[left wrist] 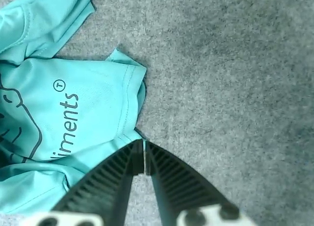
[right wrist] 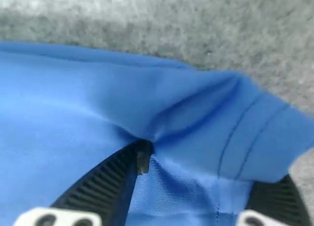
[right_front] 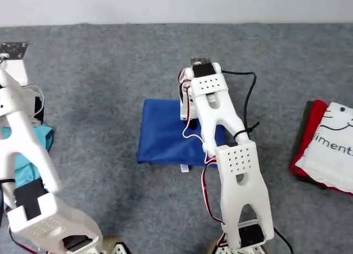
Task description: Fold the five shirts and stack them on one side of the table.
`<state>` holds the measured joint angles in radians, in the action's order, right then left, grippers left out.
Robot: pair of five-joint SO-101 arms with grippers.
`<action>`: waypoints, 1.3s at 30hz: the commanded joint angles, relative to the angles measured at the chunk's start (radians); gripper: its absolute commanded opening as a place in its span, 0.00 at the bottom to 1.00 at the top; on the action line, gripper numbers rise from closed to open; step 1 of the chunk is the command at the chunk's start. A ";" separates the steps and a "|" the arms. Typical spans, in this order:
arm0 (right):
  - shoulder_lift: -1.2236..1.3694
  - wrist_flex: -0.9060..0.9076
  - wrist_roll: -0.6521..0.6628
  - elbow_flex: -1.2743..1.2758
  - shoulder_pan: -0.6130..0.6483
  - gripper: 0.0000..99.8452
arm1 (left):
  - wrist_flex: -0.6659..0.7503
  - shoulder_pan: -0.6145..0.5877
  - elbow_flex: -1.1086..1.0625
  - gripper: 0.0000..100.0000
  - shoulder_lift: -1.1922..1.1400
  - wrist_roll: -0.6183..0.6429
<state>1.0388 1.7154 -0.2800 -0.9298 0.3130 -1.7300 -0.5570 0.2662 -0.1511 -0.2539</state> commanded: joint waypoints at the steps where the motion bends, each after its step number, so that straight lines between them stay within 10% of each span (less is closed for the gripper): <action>1: 0.024 -0.004 0.015 -0.011 -0.008 0.18 | 0.000 0.000 0.005 0.02 0.006 -0.005; 4: 0.022 0.005 0.075 -0.025 -0.010 0.00 | 0.000 0.000 0.005 0.02 0.006 -0.005; 11: 0.007 0.073 0.218 -0.098 -0.101 0.01 | 0.002 0.005 0.010 0.02 0.008 0.000; 27: 0.087 -0.127 1.444 -0.442 -0.325 0.01 | 0.000 0.005 0.005 0.02 0.008 0.003; 33: 0.119 -0.188 1.487 -0.480 -0.312 0.05 | -0.002 0.005 0.005 0.02 0.008 0.003; 39: 0.117 -0.182 1.172 -0.578 -0.349 0.27 | -0.003 0.003 0.005 0.02 0.008 0.003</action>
<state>1.1769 1.5466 1.0441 -1.4177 -0.0107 -1.7300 -0.5570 0.2662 -0.1511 -0.2539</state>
